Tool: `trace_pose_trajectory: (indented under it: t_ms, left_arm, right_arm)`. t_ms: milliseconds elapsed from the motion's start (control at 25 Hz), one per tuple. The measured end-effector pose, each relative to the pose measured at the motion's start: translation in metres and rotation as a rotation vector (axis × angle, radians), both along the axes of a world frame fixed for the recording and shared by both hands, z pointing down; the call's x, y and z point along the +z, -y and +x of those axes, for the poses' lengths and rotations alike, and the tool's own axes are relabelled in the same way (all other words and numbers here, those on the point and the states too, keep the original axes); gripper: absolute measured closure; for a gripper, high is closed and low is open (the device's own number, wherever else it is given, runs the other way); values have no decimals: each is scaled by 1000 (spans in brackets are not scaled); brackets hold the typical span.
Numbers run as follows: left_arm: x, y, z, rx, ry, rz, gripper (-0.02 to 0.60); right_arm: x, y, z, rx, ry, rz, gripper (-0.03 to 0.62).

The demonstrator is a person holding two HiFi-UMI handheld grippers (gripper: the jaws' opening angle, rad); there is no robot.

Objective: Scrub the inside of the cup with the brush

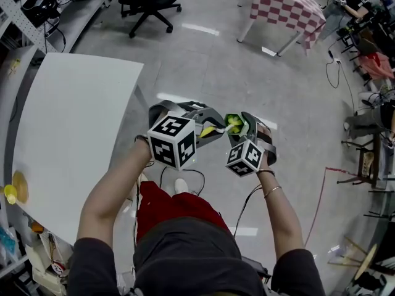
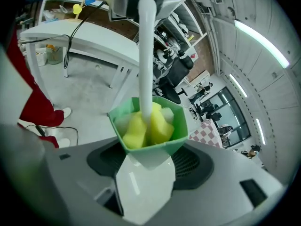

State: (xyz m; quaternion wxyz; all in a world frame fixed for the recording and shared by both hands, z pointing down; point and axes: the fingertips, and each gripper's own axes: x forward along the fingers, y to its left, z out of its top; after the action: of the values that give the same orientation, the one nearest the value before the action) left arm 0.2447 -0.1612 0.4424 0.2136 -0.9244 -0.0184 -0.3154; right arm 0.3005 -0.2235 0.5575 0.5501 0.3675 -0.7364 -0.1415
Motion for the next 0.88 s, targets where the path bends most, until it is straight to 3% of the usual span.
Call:
trace_pose_trajectory:
  t_ms: [80, 320, 520, 600, 680, 880]
  left_arm:
    - [-2, 6, 3, -86, -49, -98, 537]
    - [9, 26, 6, -442, -261, -518, 537]
    - [21, 42, 2, -769, -479, -984, 537]
    - [24, 45, 0, -845, -557, -1136, 535]
    - [23, 45, 1, -839, -570, -1152, 535]
    - [16, 35, 6, -652, -427, -853, 535]
  right_arm:
    - [-3, 1, 3, 47, 17, 2, 286]
    - [11, 4, 23, 146, -55, 23, 286]
    - [9, 7, 36, 194, -151, 68, 286]
    - [8, 9, 40, 188, -200, 97, 286]
    - [9, 9, 42, 180, -214, 91, 286]
    - [9, 5, 35, 143, -176, -1, 286]
